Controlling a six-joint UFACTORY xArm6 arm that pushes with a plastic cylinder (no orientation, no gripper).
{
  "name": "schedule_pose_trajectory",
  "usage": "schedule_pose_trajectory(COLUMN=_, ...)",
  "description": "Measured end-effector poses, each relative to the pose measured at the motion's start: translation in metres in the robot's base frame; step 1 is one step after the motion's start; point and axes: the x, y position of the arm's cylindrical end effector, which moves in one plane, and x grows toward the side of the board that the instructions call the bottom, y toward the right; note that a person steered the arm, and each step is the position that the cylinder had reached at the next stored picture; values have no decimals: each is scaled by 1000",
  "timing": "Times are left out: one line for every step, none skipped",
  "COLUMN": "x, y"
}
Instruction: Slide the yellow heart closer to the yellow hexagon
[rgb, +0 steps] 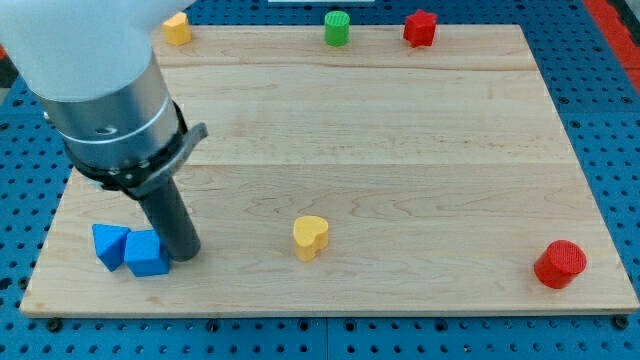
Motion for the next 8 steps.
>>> schedule_pose_trajectory(x=11, y=79)
schedule_pose_trajectory(x=7, y=134)
schedule_pose_trajectory(x=-14, y=129)
schedule_pose_trajectory(x=-31, y=128)
schedule_pose_trajectory(x=-50, y=128)
schedule_pose_trajectory(x=-65, y=129)
schedule_pose_trajectory(x=-68, y=127)
schedule_pose_trajectory(x=-69, y=127)
